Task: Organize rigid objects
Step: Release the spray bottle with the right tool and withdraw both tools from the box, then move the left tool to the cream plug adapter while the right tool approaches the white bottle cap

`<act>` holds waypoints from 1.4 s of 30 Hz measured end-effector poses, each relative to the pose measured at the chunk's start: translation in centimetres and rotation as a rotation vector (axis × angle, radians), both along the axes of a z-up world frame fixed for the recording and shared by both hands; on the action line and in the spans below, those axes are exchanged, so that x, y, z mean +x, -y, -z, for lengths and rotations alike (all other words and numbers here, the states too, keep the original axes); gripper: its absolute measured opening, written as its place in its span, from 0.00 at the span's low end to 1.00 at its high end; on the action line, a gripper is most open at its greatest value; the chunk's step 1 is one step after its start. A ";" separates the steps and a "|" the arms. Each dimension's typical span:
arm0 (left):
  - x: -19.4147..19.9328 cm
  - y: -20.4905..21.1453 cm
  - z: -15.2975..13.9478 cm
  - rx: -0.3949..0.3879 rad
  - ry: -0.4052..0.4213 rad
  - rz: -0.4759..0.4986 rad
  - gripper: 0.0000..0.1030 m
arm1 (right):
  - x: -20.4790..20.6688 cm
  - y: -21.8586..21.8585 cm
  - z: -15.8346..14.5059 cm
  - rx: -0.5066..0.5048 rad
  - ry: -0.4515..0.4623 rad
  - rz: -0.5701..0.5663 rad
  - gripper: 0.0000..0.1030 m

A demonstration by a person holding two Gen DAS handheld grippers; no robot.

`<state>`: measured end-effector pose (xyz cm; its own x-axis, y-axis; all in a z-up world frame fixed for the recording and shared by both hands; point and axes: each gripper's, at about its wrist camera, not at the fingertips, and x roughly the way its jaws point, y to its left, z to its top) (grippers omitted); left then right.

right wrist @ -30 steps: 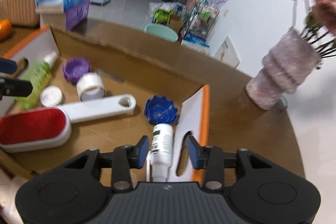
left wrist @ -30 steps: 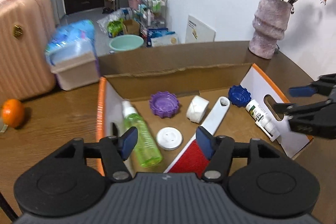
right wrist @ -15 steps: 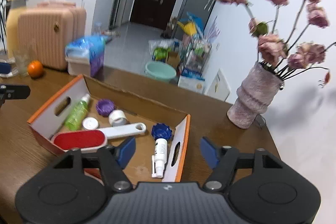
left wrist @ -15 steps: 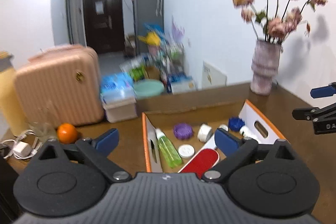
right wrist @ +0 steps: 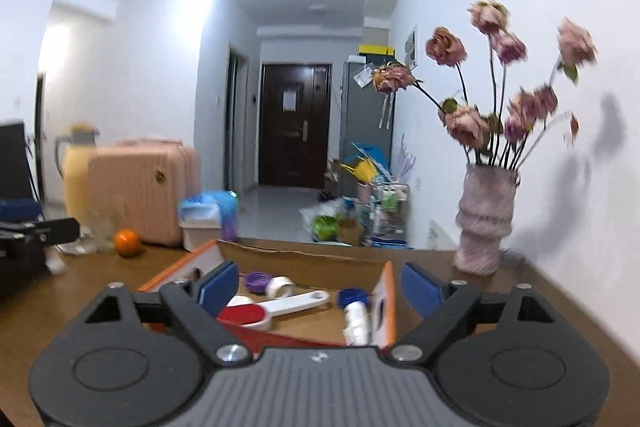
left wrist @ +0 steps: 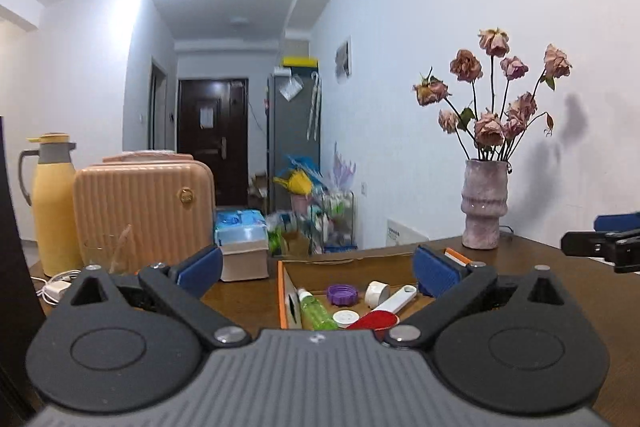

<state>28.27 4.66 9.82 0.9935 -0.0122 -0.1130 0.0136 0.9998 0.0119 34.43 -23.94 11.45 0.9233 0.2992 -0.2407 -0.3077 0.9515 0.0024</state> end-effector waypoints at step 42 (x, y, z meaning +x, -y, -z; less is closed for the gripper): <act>-10.8 2.1 9.6 0.025 -0.292 0.048 1.00 | -16.7 3.8 12.4 -0.002 -0.005 0.148 0.91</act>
<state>17.49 2.52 0.19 0.9172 -0.0524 -0.3949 0.0679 0.9974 0.0253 17.70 -27.79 -0.92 0.9561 0.1598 -0.2457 -0.1644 0.9864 0.0018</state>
